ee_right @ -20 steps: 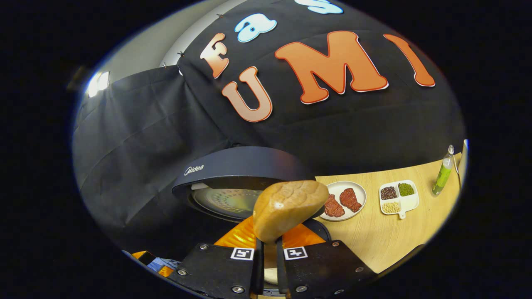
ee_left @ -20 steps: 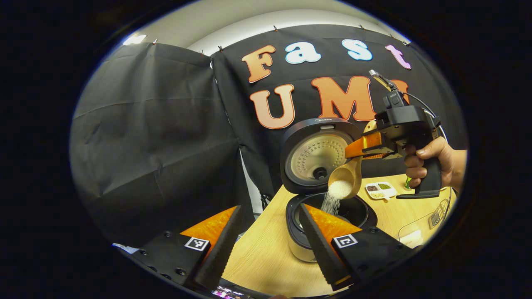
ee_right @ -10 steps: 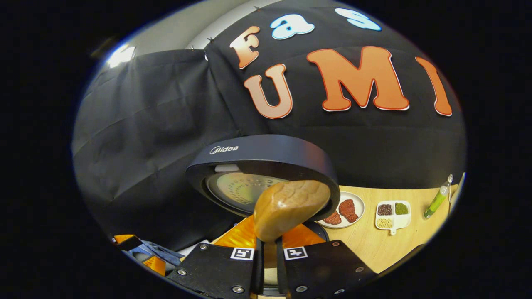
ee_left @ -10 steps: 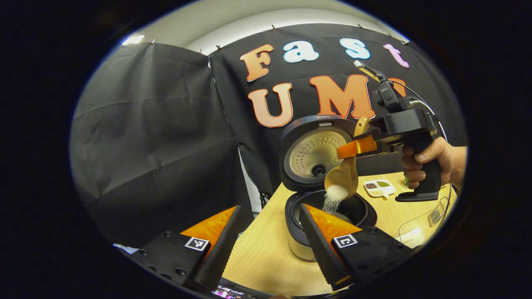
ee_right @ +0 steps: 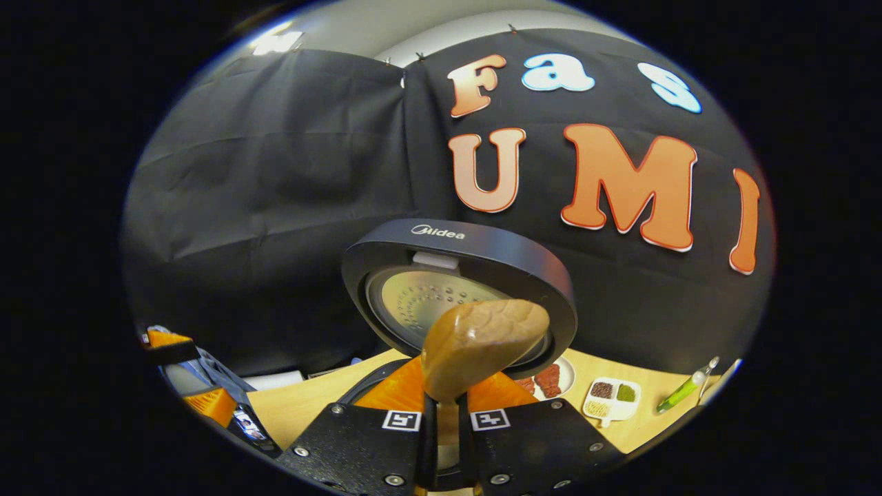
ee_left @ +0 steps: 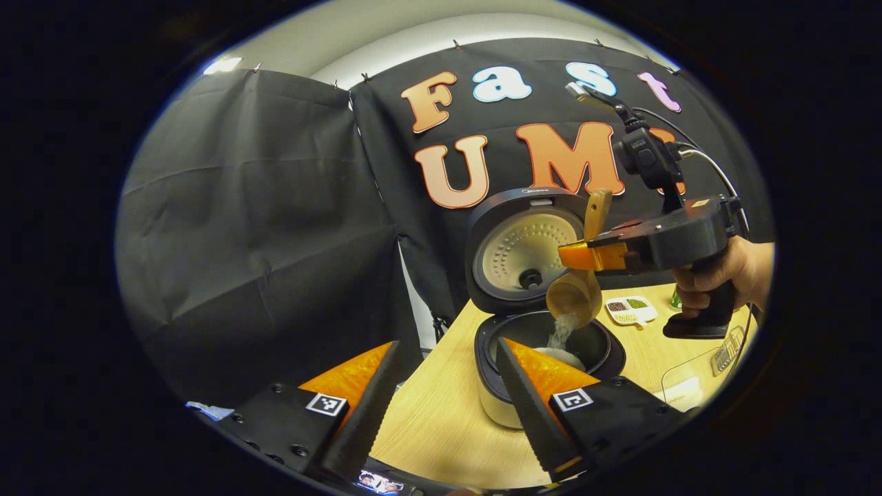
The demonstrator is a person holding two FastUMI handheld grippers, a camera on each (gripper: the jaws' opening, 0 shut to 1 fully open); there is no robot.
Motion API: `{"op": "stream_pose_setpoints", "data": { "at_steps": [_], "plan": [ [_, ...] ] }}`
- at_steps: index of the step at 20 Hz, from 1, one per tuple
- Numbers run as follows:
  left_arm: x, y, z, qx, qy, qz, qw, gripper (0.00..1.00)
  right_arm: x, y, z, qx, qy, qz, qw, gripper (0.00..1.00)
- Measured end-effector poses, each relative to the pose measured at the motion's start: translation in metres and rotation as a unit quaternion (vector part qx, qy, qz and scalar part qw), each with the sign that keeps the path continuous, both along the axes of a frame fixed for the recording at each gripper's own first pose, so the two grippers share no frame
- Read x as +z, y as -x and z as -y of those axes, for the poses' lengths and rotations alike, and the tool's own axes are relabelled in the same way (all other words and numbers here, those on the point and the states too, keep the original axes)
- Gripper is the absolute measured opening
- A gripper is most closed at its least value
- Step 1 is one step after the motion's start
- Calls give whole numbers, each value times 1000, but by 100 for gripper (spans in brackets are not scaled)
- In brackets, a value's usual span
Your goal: Close the left gripper, press the button to open the rice cooker; take a wooden spoon from the chopstick holder with the right hand, scoop a spoonful of rice and pour it into the rice cooker, then put the wooden spoon back into the chopstick holder.
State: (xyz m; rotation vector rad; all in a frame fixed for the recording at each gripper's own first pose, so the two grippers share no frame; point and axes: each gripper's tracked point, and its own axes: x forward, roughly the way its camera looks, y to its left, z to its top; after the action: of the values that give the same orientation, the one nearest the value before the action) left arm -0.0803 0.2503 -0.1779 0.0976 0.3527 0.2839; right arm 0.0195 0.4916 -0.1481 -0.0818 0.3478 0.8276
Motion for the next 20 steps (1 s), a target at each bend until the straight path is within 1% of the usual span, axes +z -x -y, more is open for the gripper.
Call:
{"op": "stream_pose_setpoints", "data": {
  "at_steps": [1, 2, 5, 8, 9, 11, 14, 15, 18, 20],
  "plan": [
    [3, 0, 1, 0, -4, 3, 1000, 93, 0, 2, 5, 2, 7, 11, 1000, 12],
    [7, 1, 2, 0, -10, 7, 1000, 93, -1, 4, 9, 6, 2, 8, 1000, 12],
    [9, 4, 5, 8, -15, 7, 1000, 93, 2, 5, 14, 1, -45, -37, 998, 12],
    [12, 6, 19, 14, -11, 6, 1000, 93, 13, 0, 38, -11, -77, -65, 995, 12],
    [14, 9, 24, 15, -12, 8, 1000, 93, 15, 1, 45, -12, -92, -82, 992, 12],
    [18, 10, 38, 13, -12, 10, 1000, 93, 20, 2, 61, -19, -131, -128, 983, 12],
    [22, 10, 58, 8, -13, 9, 1000, 93, 29, 0, 96, -35, -192, -192, 962, 12],
    [23, 10, 66, 4, -13, 8, 1000, 93, 31, -1, 110, -43, -206, -206, 956, 12],
    [27, 6, 90, -10, -10, 10, 1000, 93, 30, -3, 159, -70, -233, -230, 942, 12],
    [30, 5, 105, -18, -3, 11, 1000, 93, 28, -2, 193, -87, -253, -249, 931, 12]
  ]
}}
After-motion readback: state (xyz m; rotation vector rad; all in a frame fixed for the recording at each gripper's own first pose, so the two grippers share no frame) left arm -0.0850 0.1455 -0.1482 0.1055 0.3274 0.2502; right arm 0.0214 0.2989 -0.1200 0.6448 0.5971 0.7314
